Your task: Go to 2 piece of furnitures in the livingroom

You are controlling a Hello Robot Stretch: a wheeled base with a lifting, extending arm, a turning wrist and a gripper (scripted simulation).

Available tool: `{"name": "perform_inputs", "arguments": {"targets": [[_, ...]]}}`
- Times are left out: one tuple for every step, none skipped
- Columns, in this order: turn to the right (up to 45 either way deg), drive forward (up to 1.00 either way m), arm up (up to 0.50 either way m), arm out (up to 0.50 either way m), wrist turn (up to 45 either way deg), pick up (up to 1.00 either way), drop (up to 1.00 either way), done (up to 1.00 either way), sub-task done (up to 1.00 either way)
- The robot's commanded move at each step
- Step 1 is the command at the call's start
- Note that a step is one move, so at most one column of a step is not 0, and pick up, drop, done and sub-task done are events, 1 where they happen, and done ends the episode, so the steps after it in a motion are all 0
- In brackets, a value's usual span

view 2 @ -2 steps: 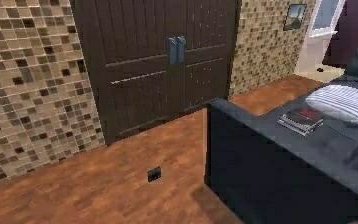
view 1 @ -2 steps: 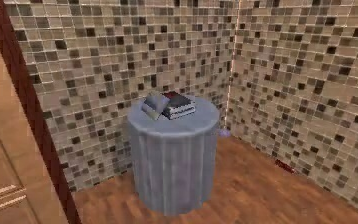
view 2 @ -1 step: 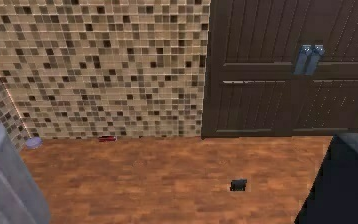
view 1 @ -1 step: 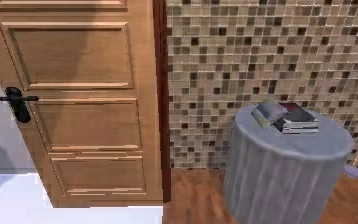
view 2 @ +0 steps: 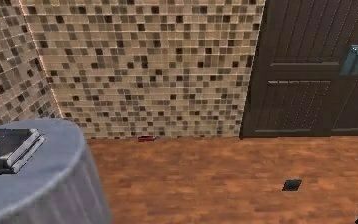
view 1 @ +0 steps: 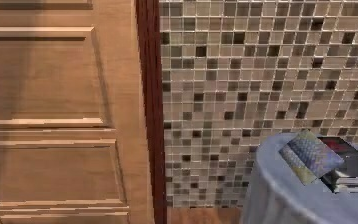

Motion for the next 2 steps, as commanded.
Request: {"name": "perform_inputs", "arguments": {"targets": [[42.0,0.0,0.0,0.0,0.0,0.0,0.0,0.0,0.0],[0.0,0.0,0.0,0.0,0.0,0.0,0.0,1.0,0.0]]}}
